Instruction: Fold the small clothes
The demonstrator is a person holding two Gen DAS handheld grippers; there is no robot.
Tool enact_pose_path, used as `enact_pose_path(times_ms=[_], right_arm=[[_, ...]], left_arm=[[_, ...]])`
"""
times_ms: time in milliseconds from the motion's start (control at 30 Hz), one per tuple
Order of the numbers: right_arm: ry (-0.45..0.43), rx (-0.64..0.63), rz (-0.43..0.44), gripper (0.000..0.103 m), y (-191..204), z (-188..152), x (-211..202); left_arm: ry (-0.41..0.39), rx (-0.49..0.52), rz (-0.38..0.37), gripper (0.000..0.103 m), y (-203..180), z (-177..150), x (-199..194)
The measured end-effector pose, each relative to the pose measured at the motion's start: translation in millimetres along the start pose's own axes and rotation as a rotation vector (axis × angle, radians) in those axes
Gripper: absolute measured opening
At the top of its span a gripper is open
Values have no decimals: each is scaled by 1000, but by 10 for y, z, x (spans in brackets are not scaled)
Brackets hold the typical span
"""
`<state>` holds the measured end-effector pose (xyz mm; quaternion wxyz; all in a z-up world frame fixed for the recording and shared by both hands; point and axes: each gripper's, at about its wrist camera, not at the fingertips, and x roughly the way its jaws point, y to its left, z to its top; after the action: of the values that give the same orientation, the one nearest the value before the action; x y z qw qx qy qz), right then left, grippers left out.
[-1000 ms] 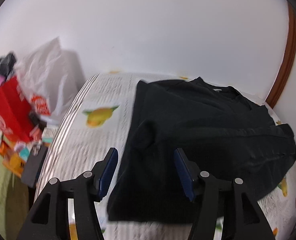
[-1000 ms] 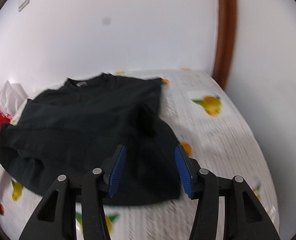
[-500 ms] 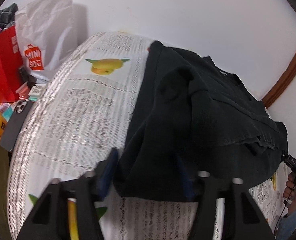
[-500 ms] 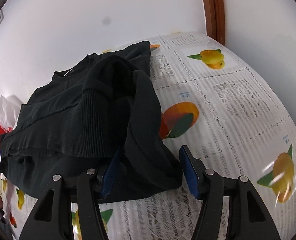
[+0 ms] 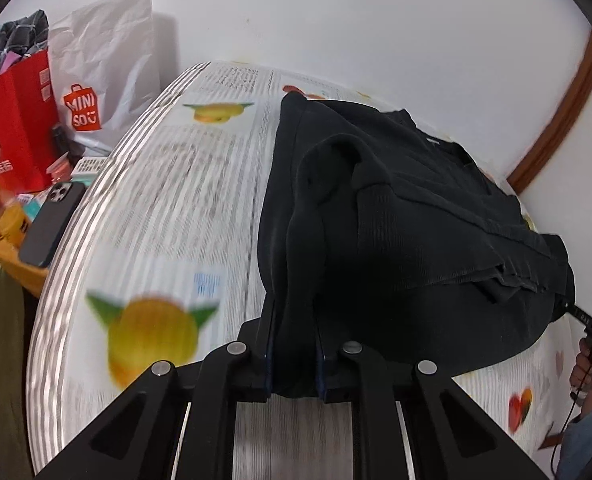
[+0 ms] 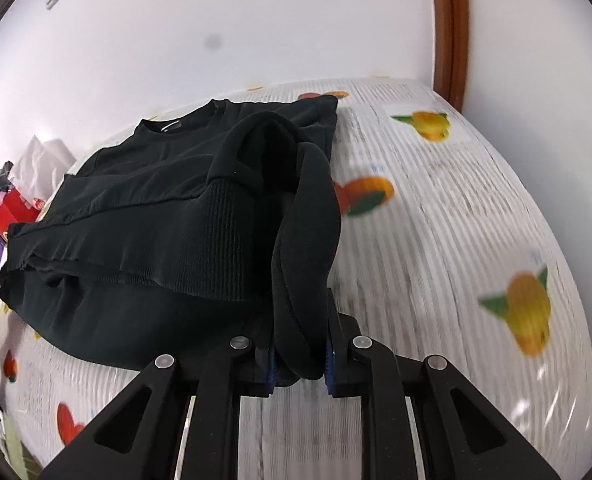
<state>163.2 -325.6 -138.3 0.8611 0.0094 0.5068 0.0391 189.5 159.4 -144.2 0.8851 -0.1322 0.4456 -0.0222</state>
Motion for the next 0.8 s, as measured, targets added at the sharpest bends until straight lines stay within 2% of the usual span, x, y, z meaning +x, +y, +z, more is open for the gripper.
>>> enact_pose_path(times_ms=[200,333,433,533,600,733,800], right_arm=[[-14,33,19,19,-106,-366,-206],[-3,34,-28,22,-170,-545,-339],[6,36,-77,22,-196,-613,-462],[-16,-7,-170,22,-123,-628,-627],[-53,-26,-197,22,-54,-604,-746],[-116,-33,-162,24,145,-501,-980],[-119,-40,-121,25,251,-443,-989]], left_arm=[[15,10,-9,15,1,-385,-216],[33,-2,-26,16,17,-531,-283],[35,-4,-6,20,25,-578,-337],[20,-7,-1,20,31,-596,-438],[4,-3,-1,20,17,-597,-526],[-28,16,-12,28,-66,-564,-687],[-45,31,-32,29,-123,-554,-750]])
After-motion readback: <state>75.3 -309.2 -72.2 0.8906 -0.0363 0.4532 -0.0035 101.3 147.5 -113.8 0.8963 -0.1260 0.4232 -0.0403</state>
